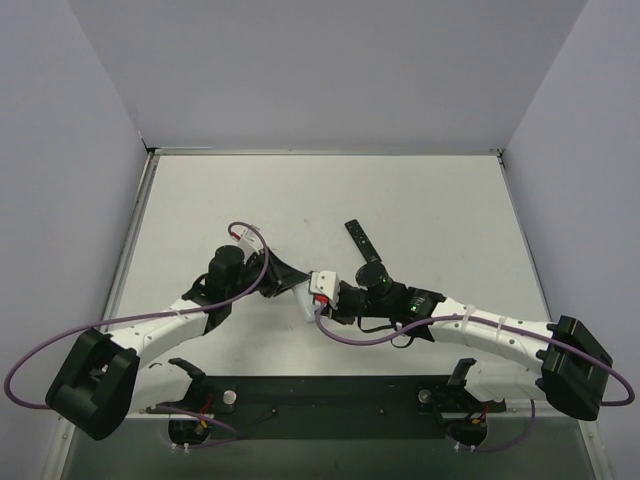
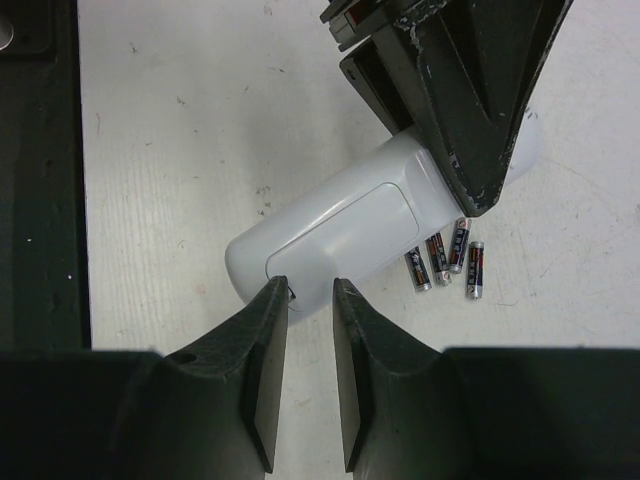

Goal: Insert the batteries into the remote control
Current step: Remove the battery cover from the remote control.

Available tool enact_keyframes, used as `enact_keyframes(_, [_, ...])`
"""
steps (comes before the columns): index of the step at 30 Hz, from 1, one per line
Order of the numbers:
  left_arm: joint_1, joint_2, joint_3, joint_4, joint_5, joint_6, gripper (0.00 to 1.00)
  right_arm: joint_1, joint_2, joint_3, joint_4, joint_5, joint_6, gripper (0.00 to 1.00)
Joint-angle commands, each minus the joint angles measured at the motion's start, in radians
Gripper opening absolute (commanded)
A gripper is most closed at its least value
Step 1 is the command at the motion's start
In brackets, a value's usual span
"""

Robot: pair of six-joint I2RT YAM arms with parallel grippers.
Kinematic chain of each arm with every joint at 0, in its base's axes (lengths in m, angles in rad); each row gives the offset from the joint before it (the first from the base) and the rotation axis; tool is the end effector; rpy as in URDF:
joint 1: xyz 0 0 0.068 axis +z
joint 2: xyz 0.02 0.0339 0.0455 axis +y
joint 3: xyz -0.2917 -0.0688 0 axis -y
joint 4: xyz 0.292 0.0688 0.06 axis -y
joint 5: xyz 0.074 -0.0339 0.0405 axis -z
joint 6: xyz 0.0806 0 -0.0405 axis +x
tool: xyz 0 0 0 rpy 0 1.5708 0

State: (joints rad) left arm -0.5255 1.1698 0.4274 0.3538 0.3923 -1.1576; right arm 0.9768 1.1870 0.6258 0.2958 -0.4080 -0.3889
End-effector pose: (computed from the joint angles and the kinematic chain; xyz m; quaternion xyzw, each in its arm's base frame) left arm 0.2434 -0.1768 0.1726 -0.1499 0.8078 -0.5154 0.2435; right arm 0.1597 0.2936 0.2406 -0.5864 0.5259 0.3264 0.5226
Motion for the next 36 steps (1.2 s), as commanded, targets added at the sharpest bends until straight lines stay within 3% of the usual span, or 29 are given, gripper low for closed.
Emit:
enact_keyframes(1, [-0.039, 0.004, 0.063, -0.067, 0.083, 0.054, 0.0, -0.006, -0.033, -0.003, 0.138, 0.116, -0.022, 0.19])
enact_keyframes(19, [-0.044, 0.025, 0.091, -0.17, 0.046, 0.118, 0.0, -0.004, -0.033, 0.003, 0.154, 0.189, -0.051, 0.18])
enact_keyframes(36, [-0.025, 0.2, 0.109, -0.051, -0.236, 0.176, 0.0, -0.007, 0.034, -0.083, 0.163, 0.231, 0.053, 0.18])
